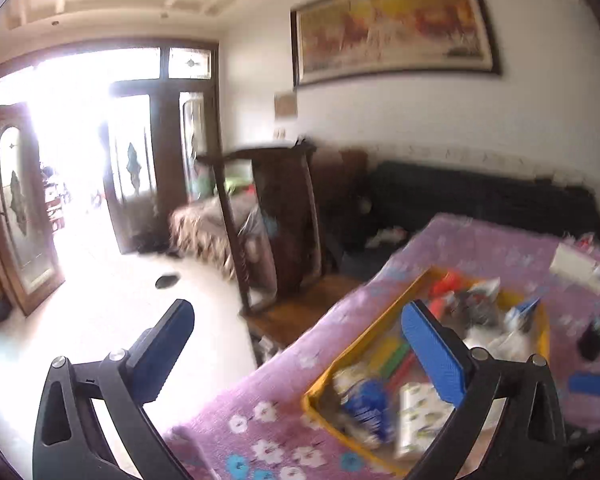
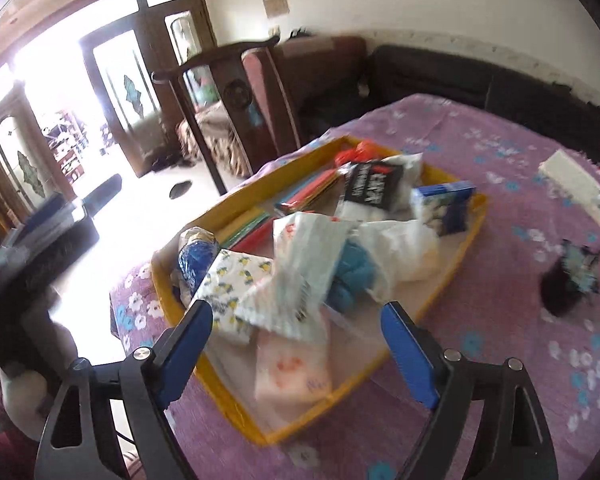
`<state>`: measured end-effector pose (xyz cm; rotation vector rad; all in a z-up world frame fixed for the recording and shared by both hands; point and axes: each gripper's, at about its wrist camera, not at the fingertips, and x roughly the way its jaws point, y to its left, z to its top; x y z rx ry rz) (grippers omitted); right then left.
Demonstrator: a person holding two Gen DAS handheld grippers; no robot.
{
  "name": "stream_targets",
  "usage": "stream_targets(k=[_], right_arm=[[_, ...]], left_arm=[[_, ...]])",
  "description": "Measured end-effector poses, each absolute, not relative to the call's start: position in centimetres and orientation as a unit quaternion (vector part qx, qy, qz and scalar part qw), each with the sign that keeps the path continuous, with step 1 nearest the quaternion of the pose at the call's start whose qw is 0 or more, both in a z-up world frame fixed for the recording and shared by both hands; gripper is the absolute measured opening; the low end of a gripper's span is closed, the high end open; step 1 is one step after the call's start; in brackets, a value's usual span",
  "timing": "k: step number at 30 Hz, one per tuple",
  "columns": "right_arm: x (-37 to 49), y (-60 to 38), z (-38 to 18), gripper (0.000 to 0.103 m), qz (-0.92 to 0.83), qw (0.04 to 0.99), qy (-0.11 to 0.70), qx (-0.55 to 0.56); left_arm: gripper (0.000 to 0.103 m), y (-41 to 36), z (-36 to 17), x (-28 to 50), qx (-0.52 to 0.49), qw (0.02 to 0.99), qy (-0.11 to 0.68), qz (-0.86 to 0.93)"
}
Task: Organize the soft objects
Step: 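Carry both bags to the tray and open both grippers to drop them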
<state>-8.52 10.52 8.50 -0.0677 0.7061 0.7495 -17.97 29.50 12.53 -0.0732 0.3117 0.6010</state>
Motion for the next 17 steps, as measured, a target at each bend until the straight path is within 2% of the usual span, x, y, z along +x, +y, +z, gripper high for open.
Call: stream_targets(k=[6, 17], right_arm=[[-10.9, 6.6, 8.2, 0.092, 0.330, 0.890, 0.313, -0.033], [-12.9, 0.9, 7.3, 0.092, 0.300, 0.904, 0.304, -0.027]], left_arm=[[0.103, 27.5, 11.4, -17.1, -0.038, 0.945, 0.203, 0.254], [0.103, 20.8, 12.4, -17.2, 0.007, 0.942, 0.218, 0.256]])
